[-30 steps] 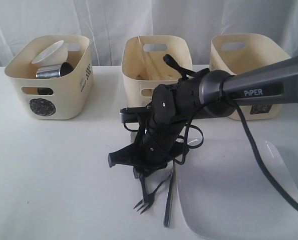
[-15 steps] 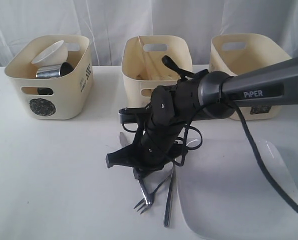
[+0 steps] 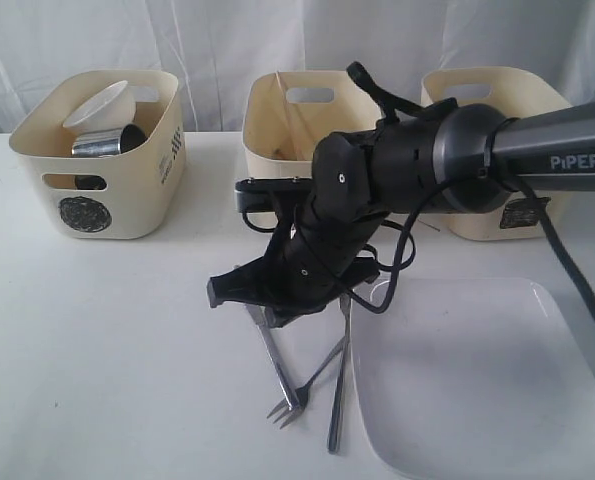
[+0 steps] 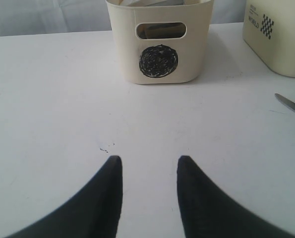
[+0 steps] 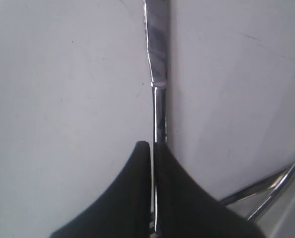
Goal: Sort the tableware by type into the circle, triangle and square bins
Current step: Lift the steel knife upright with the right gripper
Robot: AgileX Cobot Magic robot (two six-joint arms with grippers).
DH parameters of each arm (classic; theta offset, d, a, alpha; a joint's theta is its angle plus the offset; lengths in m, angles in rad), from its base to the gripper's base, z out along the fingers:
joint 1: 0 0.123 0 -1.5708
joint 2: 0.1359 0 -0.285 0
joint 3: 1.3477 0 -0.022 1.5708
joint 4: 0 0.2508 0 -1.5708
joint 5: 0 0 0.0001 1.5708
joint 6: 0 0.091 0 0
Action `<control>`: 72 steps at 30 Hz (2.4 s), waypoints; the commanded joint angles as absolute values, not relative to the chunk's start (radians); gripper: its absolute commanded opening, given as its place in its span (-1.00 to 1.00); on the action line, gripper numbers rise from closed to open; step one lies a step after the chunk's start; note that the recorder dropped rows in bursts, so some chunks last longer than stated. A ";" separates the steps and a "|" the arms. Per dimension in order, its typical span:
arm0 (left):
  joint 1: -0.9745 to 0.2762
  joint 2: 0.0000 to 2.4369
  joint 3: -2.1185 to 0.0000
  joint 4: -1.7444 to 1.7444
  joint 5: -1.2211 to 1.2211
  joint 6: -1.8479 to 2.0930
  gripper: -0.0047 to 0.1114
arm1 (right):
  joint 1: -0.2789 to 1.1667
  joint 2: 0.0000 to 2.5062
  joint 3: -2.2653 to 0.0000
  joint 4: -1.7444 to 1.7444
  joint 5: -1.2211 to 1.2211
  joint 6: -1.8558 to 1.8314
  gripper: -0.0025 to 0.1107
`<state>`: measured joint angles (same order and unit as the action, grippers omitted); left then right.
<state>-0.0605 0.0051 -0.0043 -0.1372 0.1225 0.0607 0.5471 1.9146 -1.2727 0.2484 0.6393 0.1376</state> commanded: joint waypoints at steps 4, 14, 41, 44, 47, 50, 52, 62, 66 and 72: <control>-0.062 0.000 0.000 -0.144 0.126 0.060 -0.20 | 0.562 1.911 -1.267 0.202 0.655 0.135 -0.43; -0.062 0.000 0.000 -0.144 0.126 0.060 -0.20 | 0.597 1.963 -1.271 0.162 0.708 0.101 -0.33; -0.062 0.000 0.000 -0.144 0.126 0.060 -0.20 | 0.643 2.071 -1.411 0.043 0.851 0.084 -0.32; -0.062 0.000 0.000 -0.144 0.126 0.060 -0.20 | 0.647 2.091 -1.425 0.043 0.857 0.084 -0.32; -0.062 0.000 0.000 -0.144 0.126 0.060 -0.20 | 0.648 2.102 -1.435 0.043 0.857 0.084 -0.32; -0.062 0.000 0.000 -0.144 0.126 0.060 -0.20 | 0.648 2.108 -1.435 0.048 0.866 0.084 -0.32; -0.062 0.000 0.000 -0.144 0.126 0.060 -0.20 | 0.649 2.110 -1.435 0.049 0.873 0.084 -0.33; -0.062 0.000 0.000 -0.144 0.126 0.060 -0.20 | 0.649 2.111 -1.435 0.073 0.853 0.084 -0.96; -0.062 0.000 0.000 -0.144 0.126 0.060 -0.20 | 0.650 2.096 -1.435 0.099 0.822 0.084 -0.96; -0.062 0.000 0.000 -0.144 0.126 0.060 -0.20 | 0.675 2.003 -1.435 0.101 0.790 0.084 -0.96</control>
<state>-0.0605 0.0051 -0.0043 -0.1372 0.1225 0.0607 0.6627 2.0529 -1.4335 0.0959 0.8190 0.0878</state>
